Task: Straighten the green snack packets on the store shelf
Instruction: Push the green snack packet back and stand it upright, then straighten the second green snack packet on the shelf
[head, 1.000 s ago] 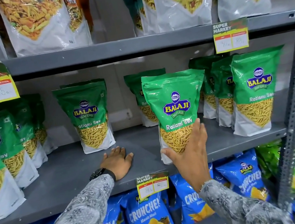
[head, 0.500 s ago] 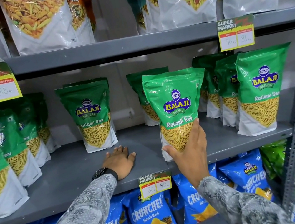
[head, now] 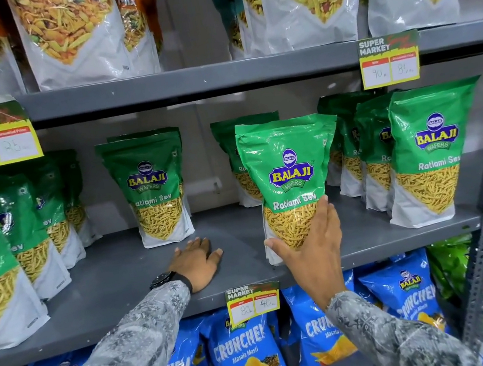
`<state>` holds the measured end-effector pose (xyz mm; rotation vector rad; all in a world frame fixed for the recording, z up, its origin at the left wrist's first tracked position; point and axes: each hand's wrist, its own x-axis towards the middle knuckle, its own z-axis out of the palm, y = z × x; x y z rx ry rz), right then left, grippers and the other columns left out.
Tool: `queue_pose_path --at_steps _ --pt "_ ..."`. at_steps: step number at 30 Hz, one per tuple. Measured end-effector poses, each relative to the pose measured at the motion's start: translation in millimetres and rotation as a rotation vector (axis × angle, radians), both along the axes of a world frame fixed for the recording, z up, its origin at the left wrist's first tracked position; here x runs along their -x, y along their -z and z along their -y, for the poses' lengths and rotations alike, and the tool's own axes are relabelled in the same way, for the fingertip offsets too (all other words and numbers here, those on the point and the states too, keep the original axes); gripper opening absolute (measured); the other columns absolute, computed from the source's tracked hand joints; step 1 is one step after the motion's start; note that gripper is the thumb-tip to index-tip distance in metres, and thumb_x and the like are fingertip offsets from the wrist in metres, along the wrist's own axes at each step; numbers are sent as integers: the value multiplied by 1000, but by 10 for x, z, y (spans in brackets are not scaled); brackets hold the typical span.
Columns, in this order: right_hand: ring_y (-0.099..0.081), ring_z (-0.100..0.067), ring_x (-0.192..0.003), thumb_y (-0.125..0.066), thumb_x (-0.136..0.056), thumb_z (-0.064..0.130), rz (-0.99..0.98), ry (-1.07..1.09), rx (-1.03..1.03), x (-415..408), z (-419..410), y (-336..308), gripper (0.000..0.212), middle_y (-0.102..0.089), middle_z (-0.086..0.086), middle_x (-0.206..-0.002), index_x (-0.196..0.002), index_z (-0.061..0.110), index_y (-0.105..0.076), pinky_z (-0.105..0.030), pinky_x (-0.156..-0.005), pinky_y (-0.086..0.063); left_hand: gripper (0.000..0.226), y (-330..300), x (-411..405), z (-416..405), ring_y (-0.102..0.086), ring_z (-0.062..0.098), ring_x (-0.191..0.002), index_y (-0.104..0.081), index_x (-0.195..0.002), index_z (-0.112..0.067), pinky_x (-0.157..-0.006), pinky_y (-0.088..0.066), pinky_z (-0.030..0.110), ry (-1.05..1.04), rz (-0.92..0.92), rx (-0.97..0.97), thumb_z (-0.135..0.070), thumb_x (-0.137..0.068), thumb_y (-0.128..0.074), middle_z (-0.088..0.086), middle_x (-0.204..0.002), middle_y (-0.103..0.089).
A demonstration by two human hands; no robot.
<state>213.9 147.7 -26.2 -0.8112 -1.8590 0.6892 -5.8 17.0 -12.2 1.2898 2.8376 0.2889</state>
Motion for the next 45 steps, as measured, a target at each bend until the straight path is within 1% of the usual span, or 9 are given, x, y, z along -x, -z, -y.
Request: queue_pose_path --at_steps 6,10,13,18,21,24,29,34,45 --pt "-19 -38 -157 -68 -92 59 -26 67 -378 15 182 -203 99 -19 -18 -167 -165 16 -17 -67 -126 -12 56 -76 95 350 -44 34 -145 -43 -152 -20 -117 -35 43 -18 -40 -166 -50 -105 -37 9 -161 -43" --pt "-33 -42 -152 -68 -91 51 35 12 -690 291 520 -313 84 -36 -23 -160 -158 12 -35 -65 -126 -16 63 -65 410 788 -28 29 -155 -29 -160 -18 -126 -20 45 -67 -57 -150 -49 -106 -33 9 -168 -30" --pt "-45 -42 -143 -67 -89 47 138 -153 -764 723 877 -339 76 -48 -20 -150 -152 12 -46 -62 -125 -23 60 -96 651 1130 -25 32 -156 -30 -158 -9 -126 -19 50 -141 -101 -93 -41 -107 -33 15 -167 -30" --pt "-42 -33 -140 -76 -86 52 333 -373 -376 1729 1331 -253 98 -37 -10 -156 -161 17 -25 -47 -116 -43 48 9 982 1543 -43 36 -143 -52 -138 -9 -119 -31 53 -214 -59 -53 -39 -105 -33 20 -151 -49" --pt "-36 -39 -144 -90 -72 50 229 -335 -84 2291 1400 -217 129 -30 -16 -158 -166 15 -9 -47 -115 -40 50 24 1084 1549 -43 33 -143 -53 -138 -9 -118 -31 52 -174 -82 -24 -38 -104 -31 18 -152 -49" --pt "-32 -47 -144 -96 -63 46 108 -229 113 2681 1354 -215 143 -25 -24 -159 -166 13 -3 -51 -116 -35 55 71 1127 1523 -35 32 -149 -47 -145 -8 -121 -25 54 -162 -109 20 -39 -105 -28 17 -159 -41" --pt "-34 -49 -138 -98 -55 53 17 -118 130 3099 1315 -236 153 -34 -28 -149 -164 0 -3 -56 -118 -32 61 171 1226 1517 -29 31 -153 -39 -151 -5 -124 -18 55 -167 -130 12 -41 -104 -23 16 -164 -34" --pt "-39 -54 -136 -99 -52 54 -31 3 80 3418 1464 -363 152 -33 -32 -151 -161 0 -7 -66 -110 -42 64 104 1282 1539 -21 31 -157 -30 -156 -5 -127 -11 55 -162 -98 -34 -42 -105 -20 15 -168 -26" --pt "-46 -50 -121 -93 -71 43 91 65 36 2810 1390 -61 132 -35 -29 -142 -163 3 -7 -63 -99 -49 63 352 834 1515 -28 33 -153 -38 -151 -5 -126 -16 55 -114 -67 -47 -42 -103 -21 17 -163 -35"
